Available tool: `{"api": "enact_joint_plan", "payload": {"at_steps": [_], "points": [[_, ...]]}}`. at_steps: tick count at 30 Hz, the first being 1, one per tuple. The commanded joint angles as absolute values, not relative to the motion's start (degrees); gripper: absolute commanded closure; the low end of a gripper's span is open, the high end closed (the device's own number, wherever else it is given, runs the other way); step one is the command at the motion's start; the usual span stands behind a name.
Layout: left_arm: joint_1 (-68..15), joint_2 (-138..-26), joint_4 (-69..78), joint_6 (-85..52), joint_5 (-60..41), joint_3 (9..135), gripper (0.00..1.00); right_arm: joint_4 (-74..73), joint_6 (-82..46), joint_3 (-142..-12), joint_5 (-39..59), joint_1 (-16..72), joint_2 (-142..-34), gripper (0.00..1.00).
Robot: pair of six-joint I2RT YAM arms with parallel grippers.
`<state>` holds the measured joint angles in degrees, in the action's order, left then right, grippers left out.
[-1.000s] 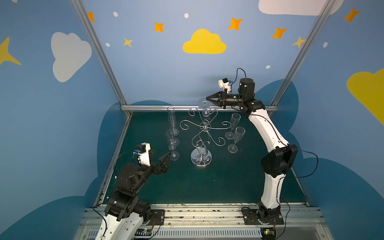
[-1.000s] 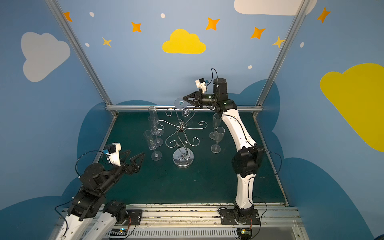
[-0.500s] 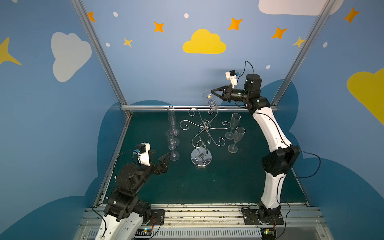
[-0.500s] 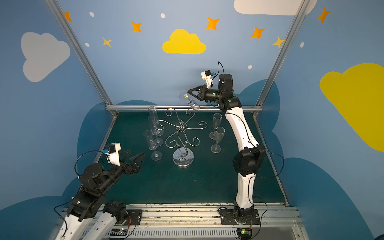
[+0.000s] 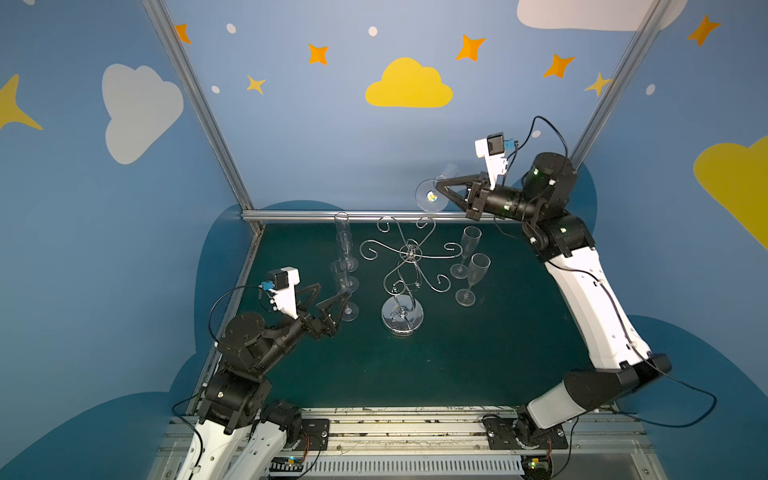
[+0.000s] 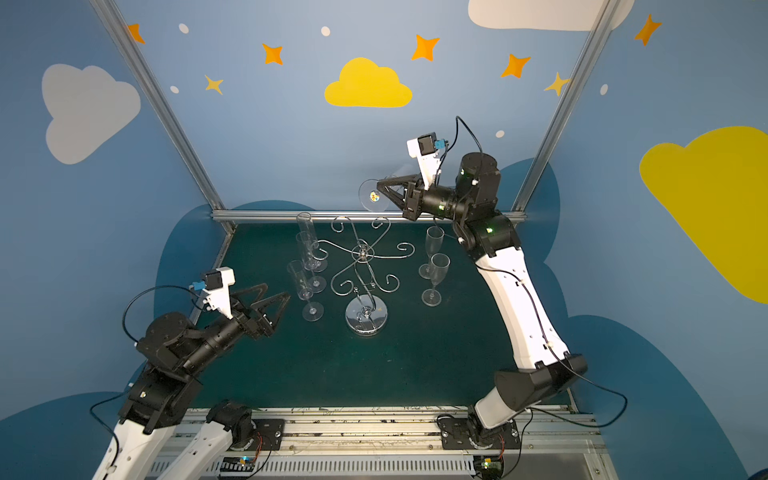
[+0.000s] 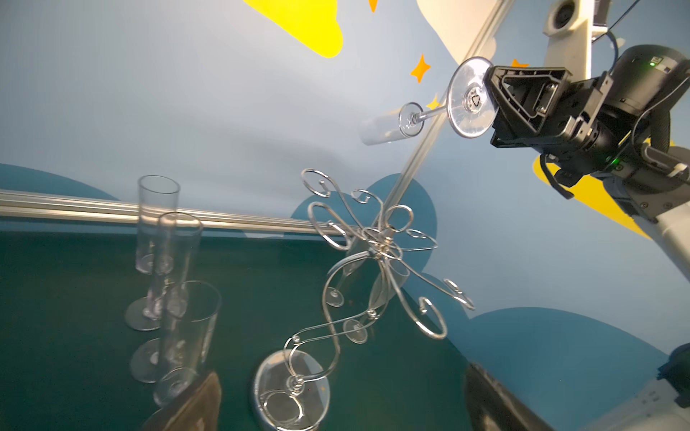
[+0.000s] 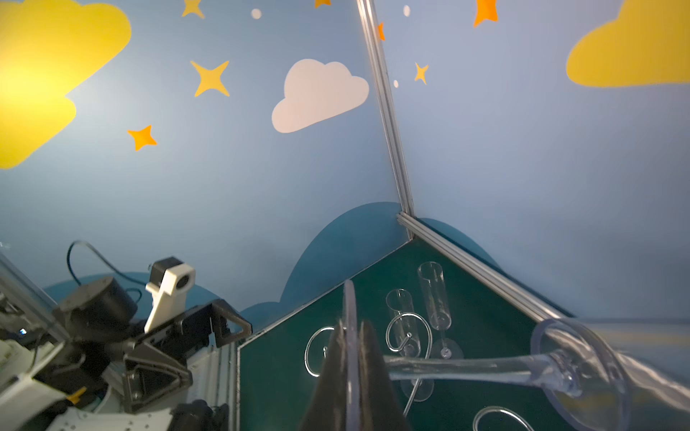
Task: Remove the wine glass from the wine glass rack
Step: 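Lift the glass off the hook with the right gripper, then swing the glass upright toward center while the left gripper grasps its stem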
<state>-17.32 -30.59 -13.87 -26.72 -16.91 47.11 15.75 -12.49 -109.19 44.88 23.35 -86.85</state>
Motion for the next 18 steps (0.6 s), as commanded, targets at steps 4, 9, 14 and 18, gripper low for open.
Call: {"api": "enact_joint_plan", "payload": {"at_steps": [4, 9, 14, 18], "points": [[-17.5, -37.4, -6.9, -32.7, -32.0, 52.7, 0.01, 14.2, 6.6, -95.0, 38.5, 28.2, -74.3, 1.00], [-17.6, -42.0, -0.8, -37.3, -39.7, 53.9, 0.01, 10.0, 15.2, -81.4, 34.6, 33.4, -63.6, 1.00], [-19.1, -46.9, 0.3, -38.0, -46.8, 56.1, 0.01, 11.7, 24.2, -75.5, 29.9, 38.4, -57.4, 1.00], [-21.8, -49.3, -1.0, -36.7, -47.4, 57.8, 0.01, 14.2, 29.8, -73.2, 27.4, 42.6, -54.6, 1.00]]}}
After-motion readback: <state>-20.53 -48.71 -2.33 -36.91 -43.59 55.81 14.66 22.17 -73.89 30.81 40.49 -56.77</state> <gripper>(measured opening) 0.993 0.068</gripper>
